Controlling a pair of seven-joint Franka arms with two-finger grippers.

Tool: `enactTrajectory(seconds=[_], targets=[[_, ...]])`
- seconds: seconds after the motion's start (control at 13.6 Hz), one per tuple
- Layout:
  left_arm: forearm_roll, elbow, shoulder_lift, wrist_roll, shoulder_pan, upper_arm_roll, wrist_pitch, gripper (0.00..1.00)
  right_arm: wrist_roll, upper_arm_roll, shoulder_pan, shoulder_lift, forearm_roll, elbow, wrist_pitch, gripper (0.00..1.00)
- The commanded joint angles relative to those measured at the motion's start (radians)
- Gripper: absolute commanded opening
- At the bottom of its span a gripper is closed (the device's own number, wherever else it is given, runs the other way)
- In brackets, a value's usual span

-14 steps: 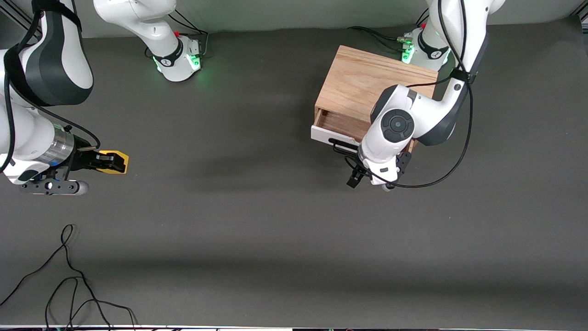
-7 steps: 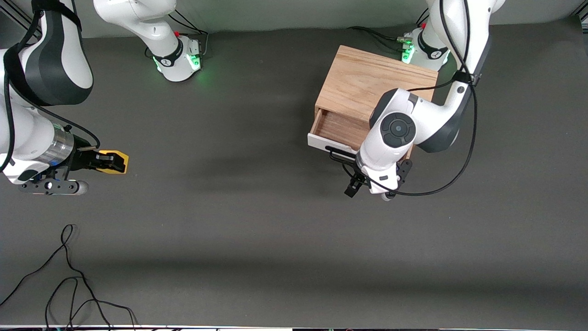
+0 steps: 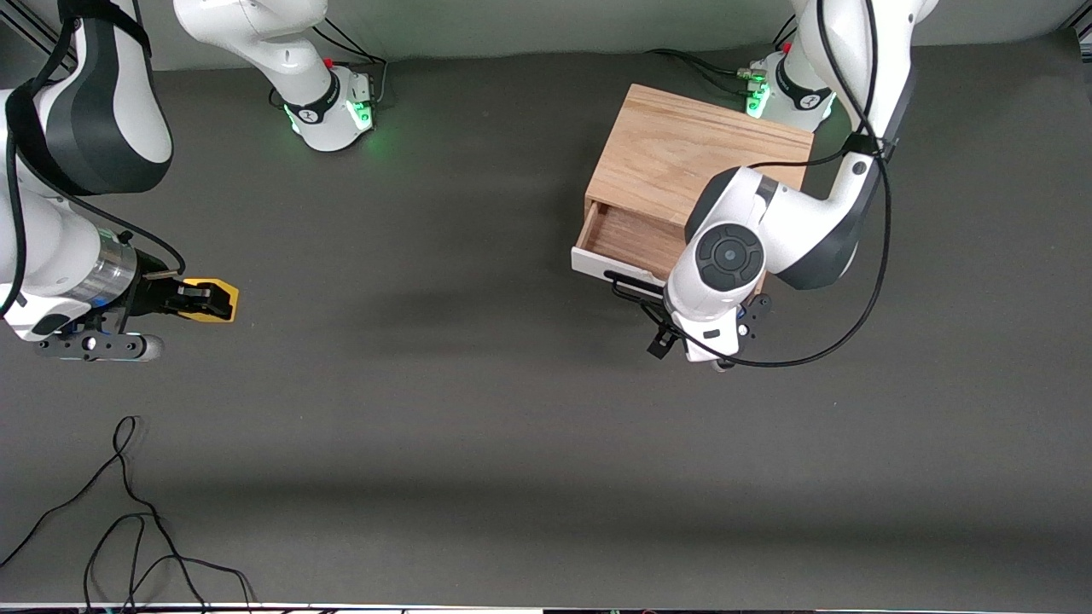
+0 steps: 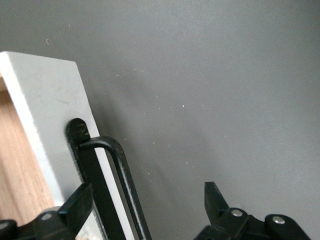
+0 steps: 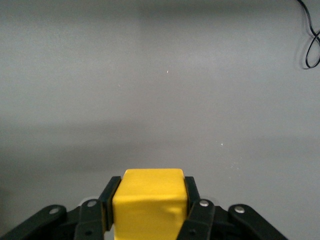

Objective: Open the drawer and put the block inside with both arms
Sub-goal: 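Pull the drawer handle outward with the left gripper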

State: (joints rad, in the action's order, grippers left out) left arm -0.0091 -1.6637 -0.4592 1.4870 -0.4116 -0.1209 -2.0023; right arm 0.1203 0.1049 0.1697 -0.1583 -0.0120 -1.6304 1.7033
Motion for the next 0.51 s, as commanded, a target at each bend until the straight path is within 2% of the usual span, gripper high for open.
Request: enactTrajectory(seconds=[0.0, 0.44], targets=[[0.001, 0.028, -0.039, -0.008, -0.004, 0.001, 0.001, 0.99, -0.013, -0.004, 0.005, 0.025, 0.000, 0.010, -0.022, 0.27], [0.012, 0.036, -0.079, -0.010, -0.003, 0.001, -0.088, 0.99, 0.015, -0.010, 0.042, 0.052, -0.002, 0.024, -0.037, 0.27]])
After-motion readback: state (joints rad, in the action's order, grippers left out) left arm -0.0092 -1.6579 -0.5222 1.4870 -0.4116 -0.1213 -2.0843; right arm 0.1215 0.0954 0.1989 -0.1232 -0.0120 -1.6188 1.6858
